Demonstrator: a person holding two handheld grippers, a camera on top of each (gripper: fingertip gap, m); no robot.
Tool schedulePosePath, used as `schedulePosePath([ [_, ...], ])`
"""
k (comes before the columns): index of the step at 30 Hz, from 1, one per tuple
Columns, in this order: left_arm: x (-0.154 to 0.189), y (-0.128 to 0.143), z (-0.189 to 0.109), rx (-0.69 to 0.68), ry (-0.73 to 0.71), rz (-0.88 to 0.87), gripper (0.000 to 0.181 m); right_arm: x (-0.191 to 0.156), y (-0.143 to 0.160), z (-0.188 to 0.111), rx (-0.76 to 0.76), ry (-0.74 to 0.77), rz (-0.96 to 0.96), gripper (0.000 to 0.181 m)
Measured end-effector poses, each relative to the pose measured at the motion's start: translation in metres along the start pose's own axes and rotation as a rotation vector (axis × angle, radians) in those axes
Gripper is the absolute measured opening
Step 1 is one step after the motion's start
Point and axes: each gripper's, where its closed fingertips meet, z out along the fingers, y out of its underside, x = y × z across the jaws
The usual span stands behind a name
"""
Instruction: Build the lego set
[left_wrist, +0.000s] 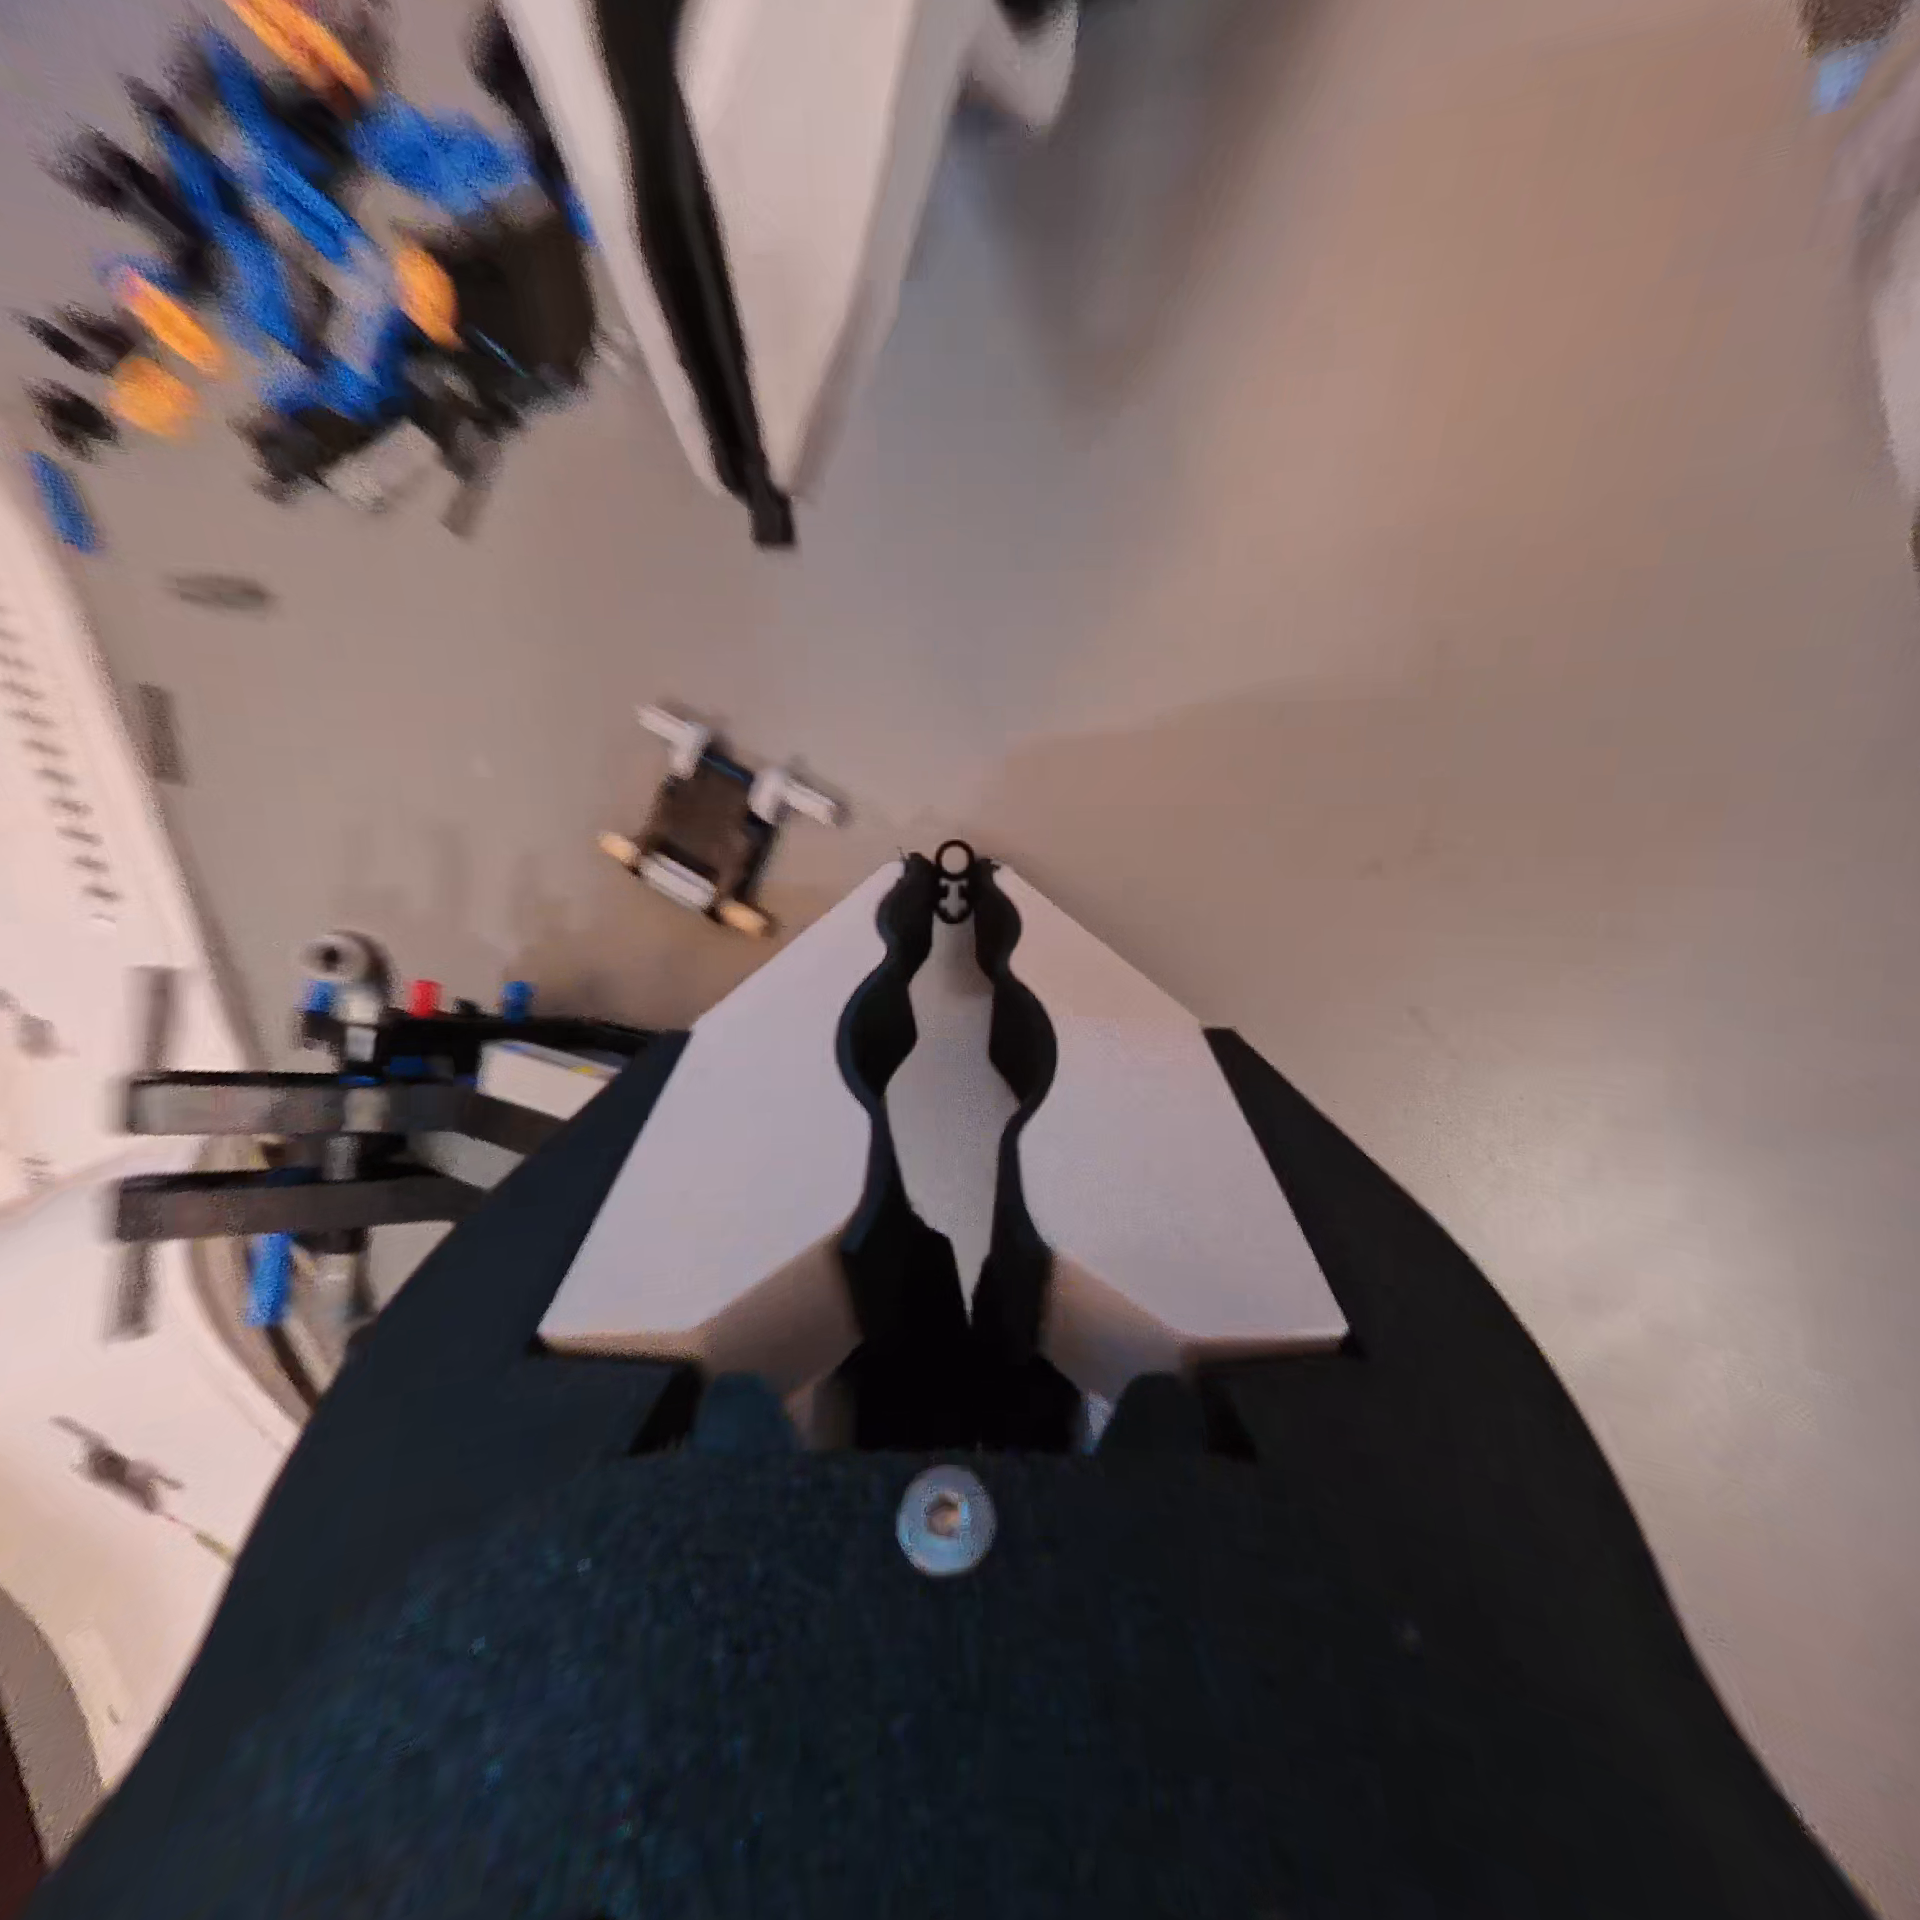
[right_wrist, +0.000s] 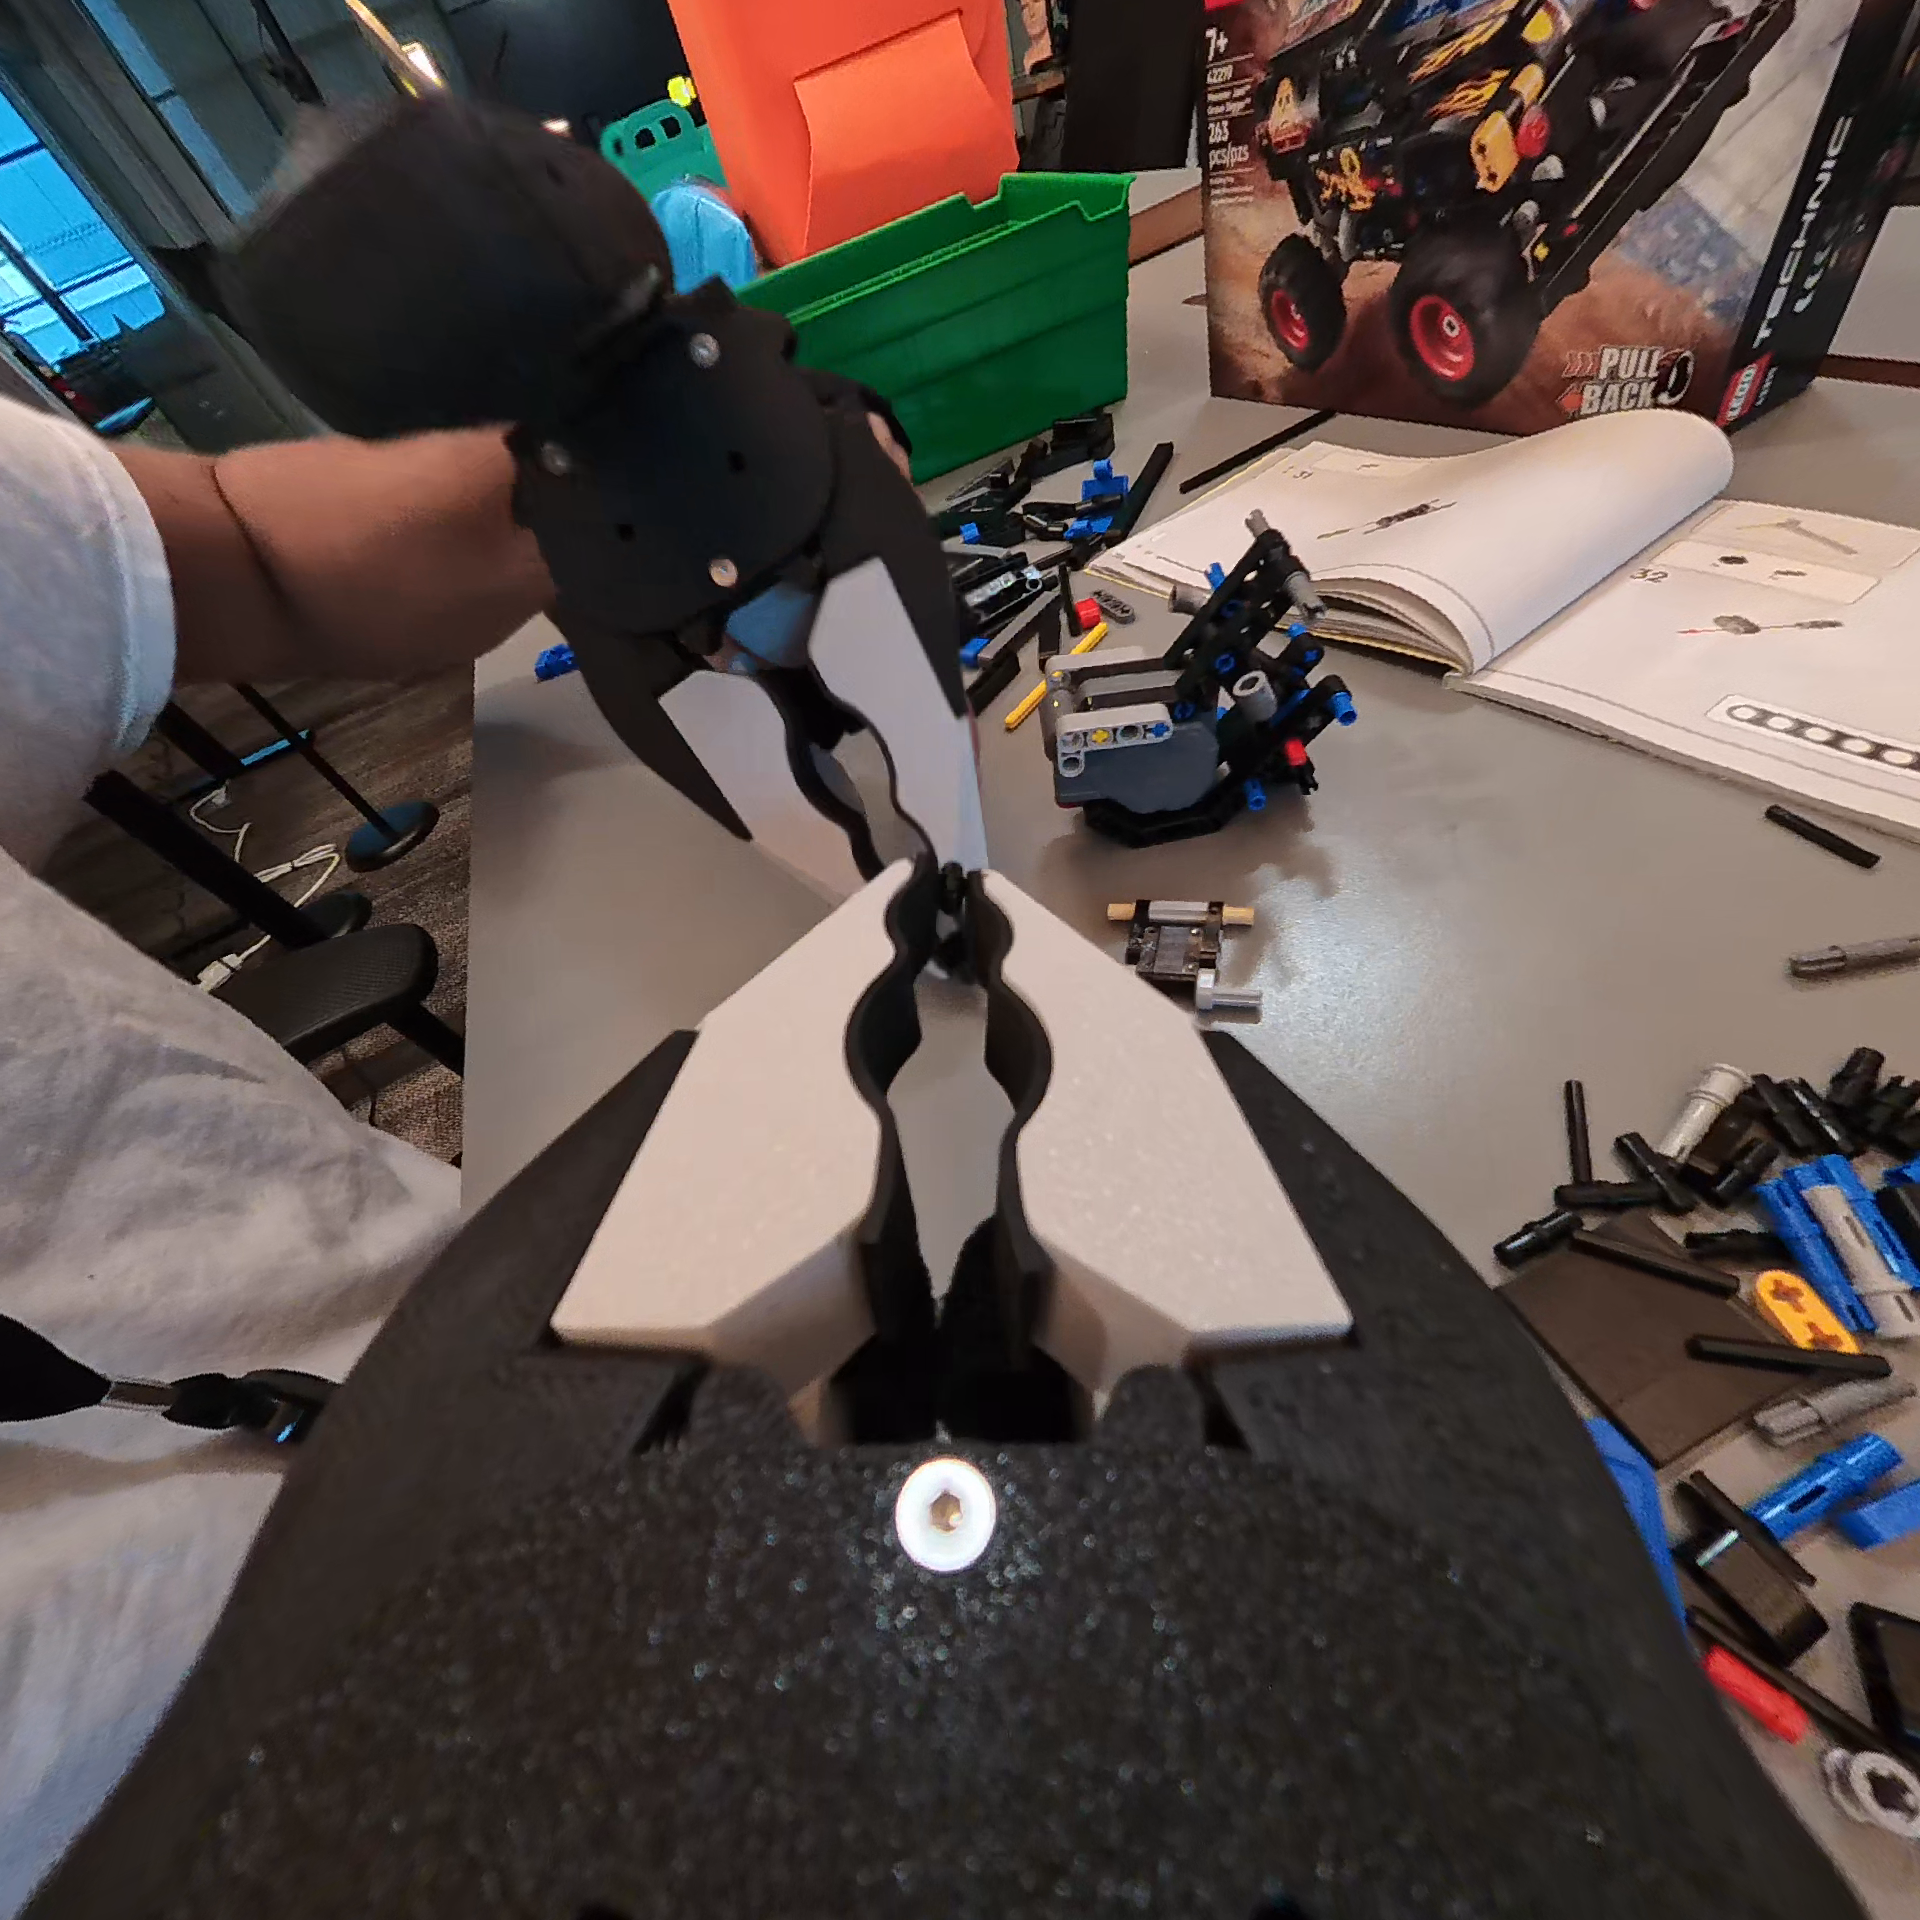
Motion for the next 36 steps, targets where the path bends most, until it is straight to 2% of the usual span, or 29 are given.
schedulePosePath([
  [1, -0.008, -0.014, -0.007, 0.114, -0.055, -0.002, 0.006, 0.001, -0.003, -0.002, 0.015, 0.005, 0.008, 0.004],
  [4, -0.022, -0.066, -0.055, 0.624, -0.157, -0.119, 0.005, 0.003, -0.02, -0.013, 0.125, -0.054, 0.121, 0.004],
  [6, -0.025, -0.08, -0.083, 0.901, -0.179, -0.186, 0.005, -0.005, -0.035, -0.021, 0.217, -0.195, 0.279, 0.004],
  [8, -0.022, -0.085, -0.098, 1.077, -0.175, -0.199, 0.005, -0.019, -0.052, -0.029, 0.324, -0.347, 0.391, 0.003],
  [10, -0.016, -0.088, -0.105, 1.169, -0.124, -0.226, 0.005, -0.031, -0.056, -0.023, 0.342, -0.42, 0.419, 0.003],
  [15, -0.013, -0.085, -0.104, 1.257, 0.014, -0.368, 0.005, -0.037, -0.059, -0.011, 0.332, -0.37, 0.324, 0.003],
  [21, -0.014, -0.088, -0.106, 1.294, 0.034, -0.394, 0.005, -0.038, -0.059, -0.008, 0.341, -0.377, 0.358, 0.003],
  [28, -0.014, -0.087, -0.103, 1.269, 0.021, -0.401, 0.005, -0.039, -0.059, -0.008, 0.345, -0.367, 0.346, 0.003],
  [33, -0.01, -0.085, -0.099, 1.222, 0.134, -0.468, 0.005, -0.039, -0.054, -0.007, 0.323, -0.3, 0.252, 0.003],
  [36, -0.011, -0.083, -0.095, 1.191, 0.115, -0.458, 0.005, -0.038, -0.051, -0.006, 0.313, -0.265, 0.228, 0.003],
])
